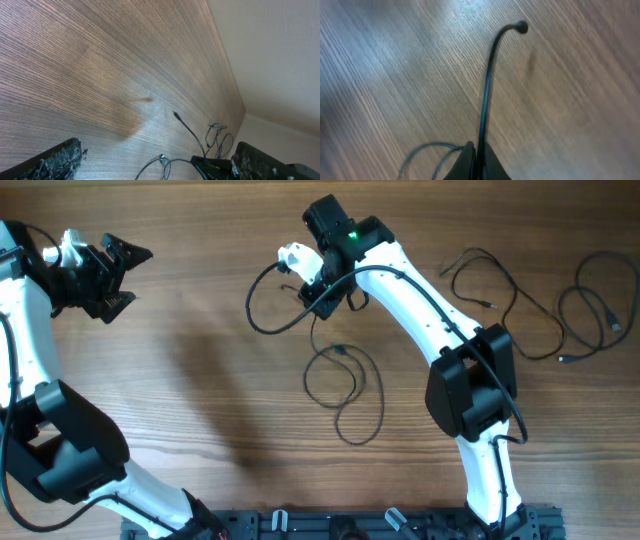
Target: Untangle cables
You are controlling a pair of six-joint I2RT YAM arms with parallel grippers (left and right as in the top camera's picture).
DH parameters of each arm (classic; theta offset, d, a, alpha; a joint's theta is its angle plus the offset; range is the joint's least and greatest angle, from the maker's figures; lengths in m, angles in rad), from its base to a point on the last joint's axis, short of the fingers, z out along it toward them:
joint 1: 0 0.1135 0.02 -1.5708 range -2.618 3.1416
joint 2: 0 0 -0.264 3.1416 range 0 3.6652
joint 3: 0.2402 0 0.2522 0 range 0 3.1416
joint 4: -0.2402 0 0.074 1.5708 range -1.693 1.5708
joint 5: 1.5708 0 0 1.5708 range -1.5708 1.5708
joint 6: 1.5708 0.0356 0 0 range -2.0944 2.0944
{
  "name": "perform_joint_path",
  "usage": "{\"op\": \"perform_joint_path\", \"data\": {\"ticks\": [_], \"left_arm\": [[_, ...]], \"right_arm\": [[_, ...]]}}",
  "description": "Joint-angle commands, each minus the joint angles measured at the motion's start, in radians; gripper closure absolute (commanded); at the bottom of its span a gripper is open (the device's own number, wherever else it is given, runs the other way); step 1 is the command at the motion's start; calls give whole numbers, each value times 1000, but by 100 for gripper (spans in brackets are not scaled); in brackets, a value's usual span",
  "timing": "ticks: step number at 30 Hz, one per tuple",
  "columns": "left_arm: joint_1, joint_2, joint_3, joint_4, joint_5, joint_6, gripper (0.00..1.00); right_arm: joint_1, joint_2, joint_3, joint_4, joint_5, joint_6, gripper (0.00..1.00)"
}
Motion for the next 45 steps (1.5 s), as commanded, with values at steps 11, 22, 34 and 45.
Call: {"op": "perform_joint_path", "data": {"ticks": [11, 22, 34, 45], "left_arm": [[1, -2, -3, 0, 0, 21, 0], [1, -2, -3, 0, 0, 21, 0], [1, -2, -3, 0, 0, 21, 0], [1, -2, -3, 0, 0, 21, 0]], "right_arm": [[-2, 4, -78, 179, -314, 402, 96], [-3, 4, -79, 69, -388, 563, 59], [15, 5, -79, -213, 55, 613, 23], [254, 31, -79, -236, 422, 418, 8]]}}
